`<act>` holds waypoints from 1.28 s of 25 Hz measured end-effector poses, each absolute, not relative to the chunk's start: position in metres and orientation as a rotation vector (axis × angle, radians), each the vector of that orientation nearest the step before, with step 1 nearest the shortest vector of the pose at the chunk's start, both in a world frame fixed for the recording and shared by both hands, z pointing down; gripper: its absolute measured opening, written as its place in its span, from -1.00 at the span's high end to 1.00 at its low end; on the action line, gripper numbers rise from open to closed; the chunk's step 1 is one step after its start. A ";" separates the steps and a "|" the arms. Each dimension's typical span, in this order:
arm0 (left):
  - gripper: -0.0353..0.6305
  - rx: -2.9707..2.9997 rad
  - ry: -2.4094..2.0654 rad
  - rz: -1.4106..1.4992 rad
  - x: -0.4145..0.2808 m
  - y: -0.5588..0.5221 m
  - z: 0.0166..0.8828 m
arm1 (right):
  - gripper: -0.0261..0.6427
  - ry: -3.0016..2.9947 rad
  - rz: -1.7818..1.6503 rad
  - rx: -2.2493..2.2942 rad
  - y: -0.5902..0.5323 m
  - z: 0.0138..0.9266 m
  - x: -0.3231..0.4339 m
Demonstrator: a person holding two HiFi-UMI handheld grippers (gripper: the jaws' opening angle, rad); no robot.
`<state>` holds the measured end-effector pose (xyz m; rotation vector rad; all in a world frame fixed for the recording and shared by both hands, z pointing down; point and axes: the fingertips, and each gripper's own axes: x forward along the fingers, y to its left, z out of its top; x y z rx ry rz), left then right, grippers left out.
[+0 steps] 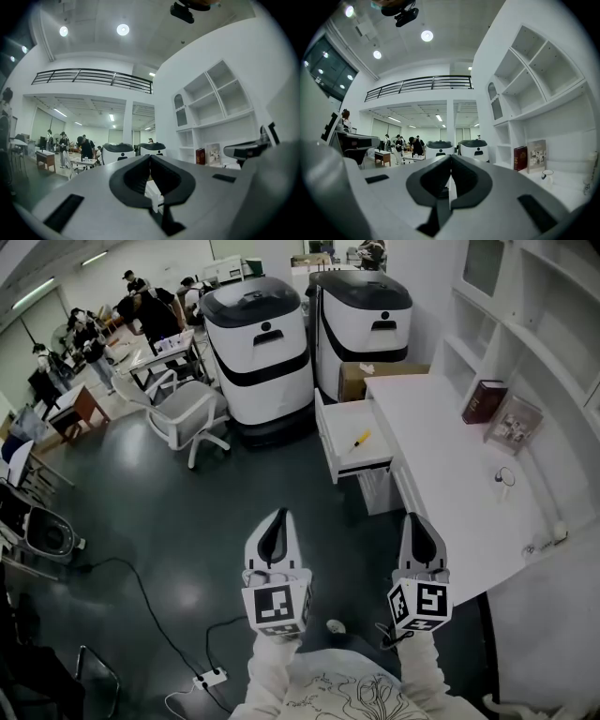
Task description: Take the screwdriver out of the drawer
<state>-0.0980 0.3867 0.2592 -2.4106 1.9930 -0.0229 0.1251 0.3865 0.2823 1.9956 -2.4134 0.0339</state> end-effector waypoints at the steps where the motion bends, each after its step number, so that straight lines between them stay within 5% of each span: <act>1: 0.88 -2.408 2.002 -0.027 -0.096 0.387 0.262 | 0.91 -2.416 0.041 1.984 0.386 0.285 0.126; 16: 0.88 -2.429 2.016 -0.103 -0.070 0.325 0.280 | 0.91 -2.414 0.118 1.948 0.325 0.306 0.145; 32: 0.88 -2.499 1.930 -0.090 -0.073 0.140 0.274 | 0.91 -2.357 0.140 2.033 0.153 0.301 0.139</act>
